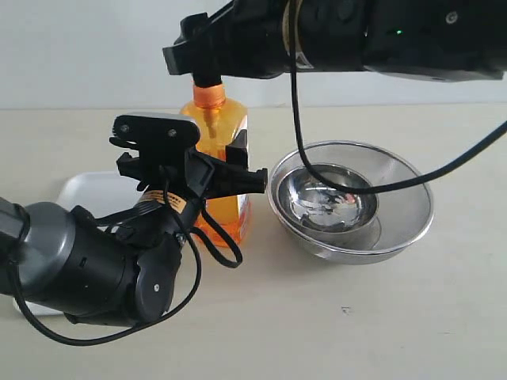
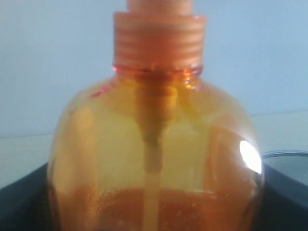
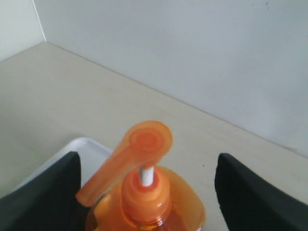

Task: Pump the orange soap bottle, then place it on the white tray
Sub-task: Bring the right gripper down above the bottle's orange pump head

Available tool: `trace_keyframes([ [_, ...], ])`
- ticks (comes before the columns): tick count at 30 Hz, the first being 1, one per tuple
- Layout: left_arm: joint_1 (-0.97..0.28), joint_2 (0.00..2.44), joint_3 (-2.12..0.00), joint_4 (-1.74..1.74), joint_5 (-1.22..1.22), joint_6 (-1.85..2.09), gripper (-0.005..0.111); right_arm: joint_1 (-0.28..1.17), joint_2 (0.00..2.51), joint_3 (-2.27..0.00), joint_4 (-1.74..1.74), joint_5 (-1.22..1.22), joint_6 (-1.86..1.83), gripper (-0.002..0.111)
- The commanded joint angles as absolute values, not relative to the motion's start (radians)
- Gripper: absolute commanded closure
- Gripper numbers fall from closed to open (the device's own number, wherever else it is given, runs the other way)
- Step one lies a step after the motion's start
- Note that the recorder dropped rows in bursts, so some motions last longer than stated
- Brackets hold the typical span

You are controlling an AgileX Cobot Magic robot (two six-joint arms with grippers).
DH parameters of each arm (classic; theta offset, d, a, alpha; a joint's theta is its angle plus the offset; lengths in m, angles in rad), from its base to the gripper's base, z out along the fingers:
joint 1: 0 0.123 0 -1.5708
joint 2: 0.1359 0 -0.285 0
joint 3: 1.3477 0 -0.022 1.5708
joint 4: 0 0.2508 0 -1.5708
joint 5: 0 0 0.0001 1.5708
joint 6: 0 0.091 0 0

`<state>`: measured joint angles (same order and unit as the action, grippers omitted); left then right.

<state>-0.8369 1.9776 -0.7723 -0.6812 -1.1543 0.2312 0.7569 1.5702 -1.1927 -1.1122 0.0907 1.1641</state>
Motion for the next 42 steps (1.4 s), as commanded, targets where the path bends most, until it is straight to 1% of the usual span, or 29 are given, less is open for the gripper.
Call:
trace_keyframes([
  [1, -0.841, 1.967, -0.781, -0.668, -1.18, 0.224, 0.102, 0.757, 1.567, -1.199, -1.113, 0.173, 1.139, 0.039],
  [9, -0.841, 1.967, -0.781, -0.672, -1.177, 0.224, 0.102, 0.757, 1.531, -1.199, -1.107, 0.194, 1.126, 0.039],
  [25, -0.841, 1.967, -0.781, -0.672, -1.174, 0.224, 0.102, 0.757, 1.51, -1.199, -1.117, 0.345, 1.039, 0.039],
  [32, -0.841, 1.967, -0.781, -0.672, -1.172, 0.224, 0.102, 0.747, 1.51, -1.199, -1.136, 0.35, 1.041, 0.039],
  [37, -0.841, 1.967, -0.781, -0.668, -1.166, 0.232, 0.102, 0.738, 1.508, -1.199, -1.134, 0.398, 1.015, 0.04],
  [42, -0.841, 1.967, -0.781, -0.668, -1.154, 0.247, 0.102, 0.738, 1.469, -1.199, -1.114, 0.403, 1.003, 0.04],
])
